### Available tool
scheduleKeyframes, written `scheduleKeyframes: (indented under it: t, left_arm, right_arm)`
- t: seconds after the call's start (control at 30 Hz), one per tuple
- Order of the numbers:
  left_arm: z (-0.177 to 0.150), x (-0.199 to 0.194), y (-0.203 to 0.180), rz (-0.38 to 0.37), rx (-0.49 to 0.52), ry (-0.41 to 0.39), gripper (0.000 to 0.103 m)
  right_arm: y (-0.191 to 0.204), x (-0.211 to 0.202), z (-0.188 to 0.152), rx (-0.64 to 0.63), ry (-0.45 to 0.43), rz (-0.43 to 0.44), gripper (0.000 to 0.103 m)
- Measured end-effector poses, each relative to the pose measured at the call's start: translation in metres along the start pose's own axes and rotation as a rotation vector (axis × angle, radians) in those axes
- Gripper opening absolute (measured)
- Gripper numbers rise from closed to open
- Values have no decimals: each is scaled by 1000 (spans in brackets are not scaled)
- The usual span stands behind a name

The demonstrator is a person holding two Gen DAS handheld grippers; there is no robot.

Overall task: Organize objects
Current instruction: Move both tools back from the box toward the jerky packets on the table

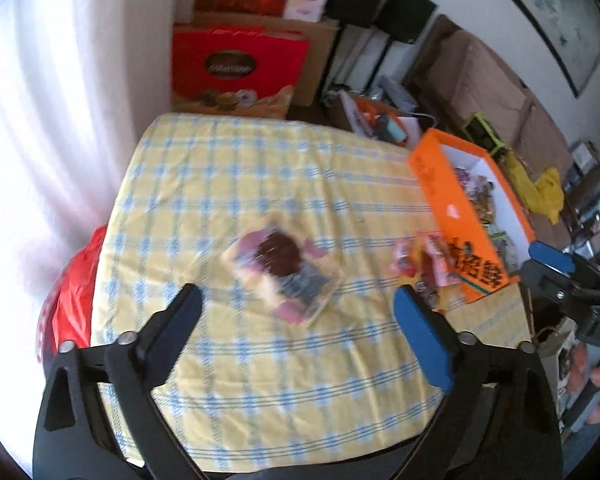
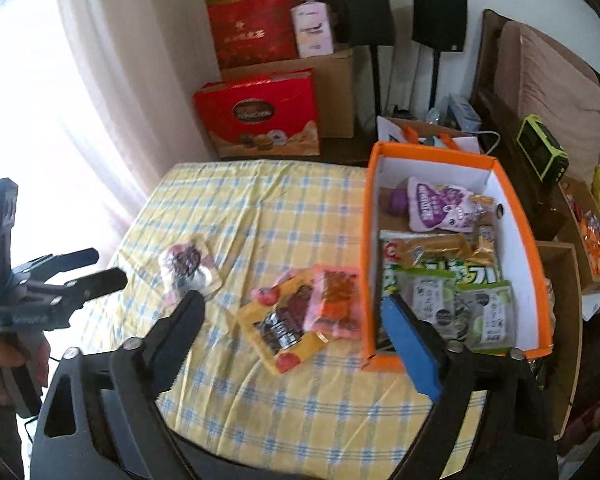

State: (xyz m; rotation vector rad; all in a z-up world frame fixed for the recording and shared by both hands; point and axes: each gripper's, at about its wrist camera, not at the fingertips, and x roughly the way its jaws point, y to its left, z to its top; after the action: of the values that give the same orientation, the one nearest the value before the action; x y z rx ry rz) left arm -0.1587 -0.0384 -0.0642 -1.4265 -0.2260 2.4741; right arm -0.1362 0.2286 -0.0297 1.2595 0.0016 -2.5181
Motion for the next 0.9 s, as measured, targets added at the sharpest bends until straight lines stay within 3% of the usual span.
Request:
scheduleKeyframes:
  t: [0.07, 0.23, 0.33, 0.63, 0.77, 0.9]
  left_arm:
    - [-5, 8, 10, -9, -29, 21, 82]
    - [-15, 26, 20, -49, -66, 69, 69]
    - [-18, 31, 17, -83, -75, 81, 67]
    - [-6, 57, -32, -283, -15, 154, 63]
    - [-1, 74, -57, -301, 20, 197, 52]
    - [2, 87, -75, -334, 48, 236, 50]
  right_arm:
    - [7, 4, -4, -9, 16, 21, 63]
    - [17, 16, -16, -13, 47, 52, 48]
    - [20, 25, -27, -5, 78, 86, 38]
    - [-7, 18, -49, 71, 74, 61, 34]
    - [-24, 4, -48, 97, 51, 38, 34]
    - [-38, -2, -44, 119, 35, 26, 34]
